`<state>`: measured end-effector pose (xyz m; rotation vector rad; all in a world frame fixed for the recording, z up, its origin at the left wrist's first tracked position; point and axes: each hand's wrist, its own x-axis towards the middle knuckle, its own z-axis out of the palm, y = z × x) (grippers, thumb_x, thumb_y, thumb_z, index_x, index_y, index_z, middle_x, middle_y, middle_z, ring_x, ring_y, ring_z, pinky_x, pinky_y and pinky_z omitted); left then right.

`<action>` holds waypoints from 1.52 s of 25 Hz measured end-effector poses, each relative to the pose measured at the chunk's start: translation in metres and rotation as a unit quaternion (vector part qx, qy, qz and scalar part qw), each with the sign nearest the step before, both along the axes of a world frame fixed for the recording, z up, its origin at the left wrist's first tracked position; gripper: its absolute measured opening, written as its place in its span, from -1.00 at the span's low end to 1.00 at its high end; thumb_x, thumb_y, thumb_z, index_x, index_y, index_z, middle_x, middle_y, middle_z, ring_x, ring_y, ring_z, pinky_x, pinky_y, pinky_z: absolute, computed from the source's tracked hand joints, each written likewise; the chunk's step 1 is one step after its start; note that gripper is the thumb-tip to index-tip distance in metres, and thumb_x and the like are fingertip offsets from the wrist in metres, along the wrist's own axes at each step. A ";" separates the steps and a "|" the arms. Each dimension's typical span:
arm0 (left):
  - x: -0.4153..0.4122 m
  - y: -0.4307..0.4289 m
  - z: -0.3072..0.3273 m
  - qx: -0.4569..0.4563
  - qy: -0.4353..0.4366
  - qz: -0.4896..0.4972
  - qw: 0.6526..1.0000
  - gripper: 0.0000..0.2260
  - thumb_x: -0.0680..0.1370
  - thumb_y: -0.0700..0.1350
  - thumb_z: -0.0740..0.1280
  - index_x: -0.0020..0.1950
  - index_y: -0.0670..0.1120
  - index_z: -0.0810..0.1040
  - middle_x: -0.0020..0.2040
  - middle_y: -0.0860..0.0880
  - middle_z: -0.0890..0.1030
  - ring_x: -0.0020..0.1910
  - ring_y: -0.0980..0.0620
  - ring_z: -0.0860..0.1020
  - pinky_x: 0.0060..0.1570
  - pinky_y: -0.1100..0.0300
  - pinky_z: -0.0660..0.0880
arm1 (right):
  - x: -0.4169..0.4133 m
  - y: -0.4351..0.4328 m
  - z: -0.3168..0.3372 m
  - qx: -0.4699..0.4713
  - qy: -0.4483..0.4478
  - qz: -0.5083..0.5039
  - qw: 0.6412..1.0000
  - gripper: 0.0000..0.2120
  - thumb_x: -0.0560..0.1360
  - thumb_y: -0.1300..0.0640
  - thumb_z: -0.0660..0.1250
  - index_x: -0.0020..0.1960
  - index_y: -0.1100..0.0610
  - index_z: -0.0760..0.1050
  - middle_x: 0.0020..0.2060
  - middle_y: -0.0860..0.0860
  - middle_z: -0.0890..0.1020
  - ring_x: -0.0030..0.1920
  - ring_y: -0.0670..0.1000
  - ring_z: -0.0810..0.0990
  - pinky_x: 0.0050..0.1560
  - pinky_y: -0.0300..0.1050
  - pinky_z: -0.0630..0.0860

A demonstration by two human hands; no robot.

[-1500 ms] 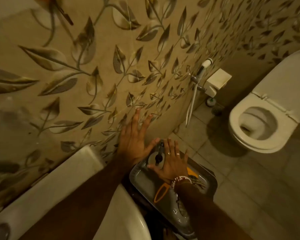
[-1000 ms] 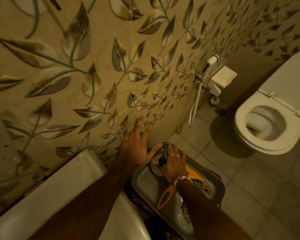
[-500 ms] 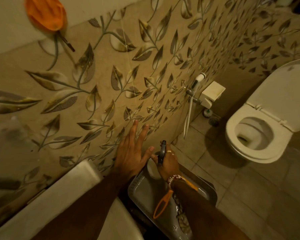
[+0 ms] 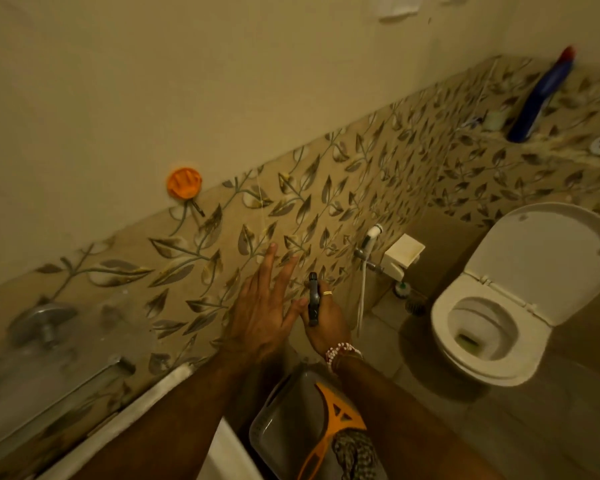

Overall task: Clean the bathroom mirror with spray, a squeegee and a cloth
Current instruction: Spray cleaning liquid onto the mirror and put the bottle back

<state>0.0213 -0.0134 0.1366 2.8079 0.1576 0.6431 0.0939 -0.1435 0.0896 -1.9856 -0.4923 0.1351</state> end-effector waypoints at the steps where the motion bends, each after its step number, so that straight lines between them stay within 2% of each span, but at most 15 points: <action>1: 0.001 -0.001 0.016 0.002 -0.012 0.000 1.000 -0.33 0.64 0.31 0.07 0.68 0.16 -0.07 0.70 0.02 -0.22 0.58 -0.13 0.26 0.39 -0.19 0.39 | 0.003 0.000 0.016 0.004 -0.012 -0.001 1.000 -0.39 0.50 -0.26 0.22 0.44 0.03 0.32 0.15 0.00 0.62 0.03 0.06 0.64 0.00 0.04 0.61; 2: 0.000 -0.001 0.034 0.004 -0.024 -0.004 1.000 -0.33 0.64 0.32 0.06 0.68 0.17 -0.08 0.70 0.01 -0.20 0.59 -0.14 0.26 0.39 -0.21 0.39 | 0.003 0.000 0.035 0.011 -0.026 -0.001 1.000 -0.39 0.49 -0.29 0.20 0.42 0.03 0.34 0.13 0.01 0.63 0.01 0.06 0.64 -0.03 0.04 0.61; 6: -0.007 0.003 0.104 0.038 -0.074 -0.008 0.996 -0.35 0.64 0.37 -0.04 0.68 0.16 -0.06 0.71 -0.01 -0.17 0.58 -0.16 0.28 0.39 -0.20 0.38 | 0.004 0.003 0.105 0.042 -0.088 0.013 0.995 -0.40 0.49 -0.34 0.20 0.35 0.04 0.40 0.01 -0.04 0.62 -0.11 -0.01 0.61 -0.20 -0.16 0.49; 9: -0.021 0.010 0.154 0.074 -0.117 0.011 0.990 -0.34 0.64 0.37 -0.02 0.68 0.13 -0.01 0.71 -0.04 -0.12 0.54 -0.20 0.32 0.34 -0.21 0.42 | -0.002 0.006 0.157 0.067 -0.118 0.027 0.990 -0.46 0.52 -0.27 0.25 0.33 0.08 0.42 0.04 0.00 0.63 -0.07 0.04 0.63 -0.13 -0.10 0.54; 12: -0.037 0.020 0.197 0.104 -0.156 0.032 0.982 -0.33 0.64 0.38 -0.02 0.68 0.10 0.04 0.71 -0.08 -0.09 0.48 -0.19 0.38 0.28 -0.16 0.47 | -0.013 0.013 0.207 0.098 -0.155 0.041 0.982 -0.46 0.52 -0.32 0.22 0.27 0.06 0.45 -0.02 -0.06 0.64 -0.12 -0.03 0.62 -0.14 -0.09 0.57; 16: -0.067 0.031 0.245 0.130 -0.199 0.051 0.970 -0.35 0.65 0.34 0.03 0.68 0.09 0.08 0.71 -0.11 -0.03 0.37 -0.17 0.46 0.22 -0.11 0.50 | -0.032 0.025 0.267 0.127 -0.209 0.037 0.969 -0.62 0.53 -0.31 0.21 0.05 0.00 0.47 -0.23 -0.18 0.57 -0.28 -0.21 0.55 -0.32 -0.41 0.37; 21: -0.109 0.053 0.296 0.146 -0.210 0.069 0.964 -0.35 0.65 0.36 -0.02 0.68 0.09 0.06 0.71 -0.10 -0.04 0.53 -0.14 0.32 0.37 -0.17 0.41 | -0.064 0.048 0.333 0.178 -0.242 0.004 0.954 -0.74 0.56 -0.19 0.27 -0.07 0.00 0.47 -0.36 -0.11 0.55 -0.32 -0.17 0.55 -0.41 -0.38 0.35; 24: -0.131 0.069 0.319 0.157 -0.208 0.079 0.962 -0.35 0.65 0.37 -0.06 0.68 0.14 0.00 0.71 -0.06 -0.06 0.63 -0.13 0.18 0.50 -0.24 0.28 | -0.082 0.063 0.365 0.205 -0.236 0.002 0.950 -0.72 0.57 -0.12 0.30 -0.07 0.10 0.55 -0.31 -0.02 0.62 -0.32 -0.09 0.59 -0.28 -0.13 0.50; 28: -0.166 0.091 0.338 0.175 -0.235 0.074 0.953 -0.36 0.65 0.38 -0.06 0.68 0.19 -0.09 0.71 0.00 -0.09 0.68 -0.07 0.01 0.57 -0.23 0.10 | -0.115 0.083 0.405 0.249 -0.225 0.021 0.942 -0.75 0.56 -0.03 0.35 -0.02 0.17 0.61 -0.21 0.13 0.68 -0.17 0.14 0.68 -0.10 0.09 0.61; 31: -0.196 0.102 0.345 0.201 -0.250 0.081 0.944 -0.36 0.65 0.37 -0.04 0.68 0.17 -0.08 0.71 0.00 -0.11 0.68 -0.03 -0.07 0.59 -0.23 0.05 | -0.139 0.096 0.430 0.271 -0.239 0.033 0.932 -0.77 0.55 0.02 0.38 -0.07 0.20 0.62 -0.22 0.15 0.69 -0.19 0.15 0.67 -0.10 0.06 0.59; 36: -0.255 0.119 0.364 0.222 -0.231 0.132 0.938 -0.37 0.66 0.36 -0.05 0.68 0.17 -0.07 0.71 -0.01 -0.11 0.69 -0.04 -0.09 0.59 -0.28 0.04 | -0.183 0.125 0.473 0.294 -0.242 0.090 0.920 -0.76 0.55 0.02 0.38 -0.12 0.20 0.66 -0.22 0.08 0.70 -0.21 0.04 0.65 -0.21 -0.28 0.46; 38: -0.282 0.129 0.379 0.229 -0.234 0.164 0.930 -0.36 0.65 0.35 -0.02 0.69 0.15 -0.01 0.71 -0.02 -0.08 0.69 -0.05 -0.05 0.57 -0.30 0.08 | -0.201 0.140 0.493 0.310 -0.235 0.123 0.913 -0.78 0.54 0.03 0.38 -0.15 0.17 0.65 -0.22 0.10 0.70 -0.21 0.05 0.65 -0.17 -0.19 0.50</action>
